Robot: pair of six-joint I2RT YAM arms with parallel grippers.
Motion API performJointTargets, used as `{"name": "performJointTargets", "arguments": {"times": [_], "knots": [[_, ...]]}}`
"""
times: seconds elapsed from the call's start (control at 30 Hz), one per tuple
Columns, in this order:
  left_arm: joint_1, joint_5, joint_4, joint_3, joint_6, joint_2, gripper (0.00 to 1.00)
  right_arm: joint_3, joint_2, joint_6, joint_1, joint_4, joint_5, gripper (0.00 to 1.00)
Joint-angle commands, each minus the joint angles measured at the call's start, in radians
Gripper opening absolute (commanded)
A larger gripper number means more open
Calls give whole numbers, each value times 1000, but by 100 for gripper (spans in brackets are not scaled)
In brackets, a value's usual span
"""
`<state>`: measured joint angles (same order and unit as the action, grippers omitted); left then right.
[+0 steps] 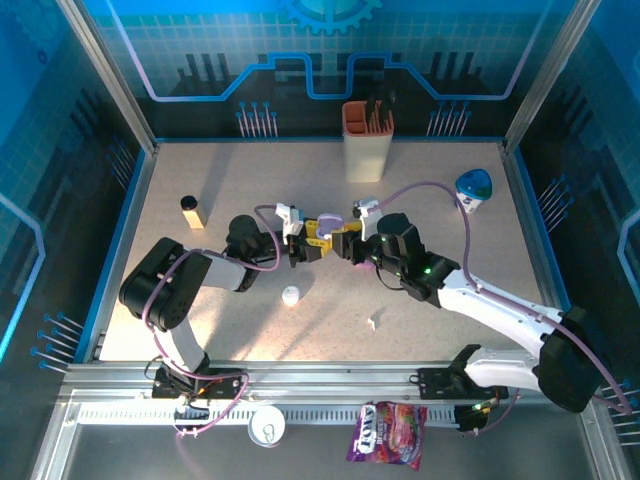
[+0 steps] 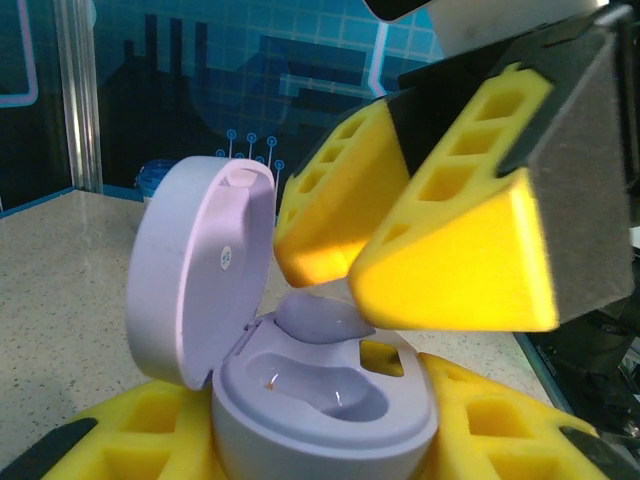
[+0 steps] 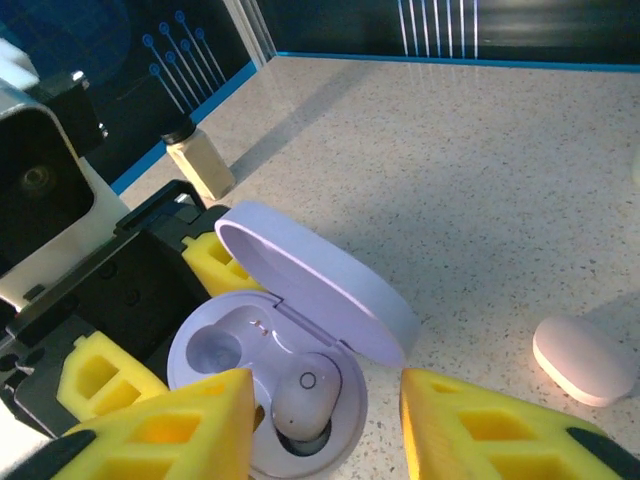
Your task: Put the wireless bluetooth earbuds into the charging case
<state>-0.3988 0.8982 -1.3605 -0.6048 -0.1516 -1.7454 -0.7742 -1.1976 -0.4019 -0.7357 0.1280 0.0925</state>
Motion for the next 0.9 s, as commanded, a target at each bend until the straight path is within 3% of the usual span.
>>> {"name": "performJointTargets", "arguments": {"times": [0.0, 0.3, 0.43, 0.67, 0.87], "knots": [[1, -18, -43, 0, 19, 24, 25, -12, 56, -10, 20, 7, -3, 47], [37, -23, -42, 0, 36, 48, 25, 54, 127, -103, 81, 51, -10, 52], [54, -69, -42, 6, 51, 82, 24, 76, 94, -230, 148, 70, -97, 56], [94, -174, -42, 21, 79, 171, 24, -23, -120, -292, 160, -20, -161, 55], [110, -262, -41, 72, 73, 275, 25, -173, -380, -328, 126, 11, -254, 53]]}}
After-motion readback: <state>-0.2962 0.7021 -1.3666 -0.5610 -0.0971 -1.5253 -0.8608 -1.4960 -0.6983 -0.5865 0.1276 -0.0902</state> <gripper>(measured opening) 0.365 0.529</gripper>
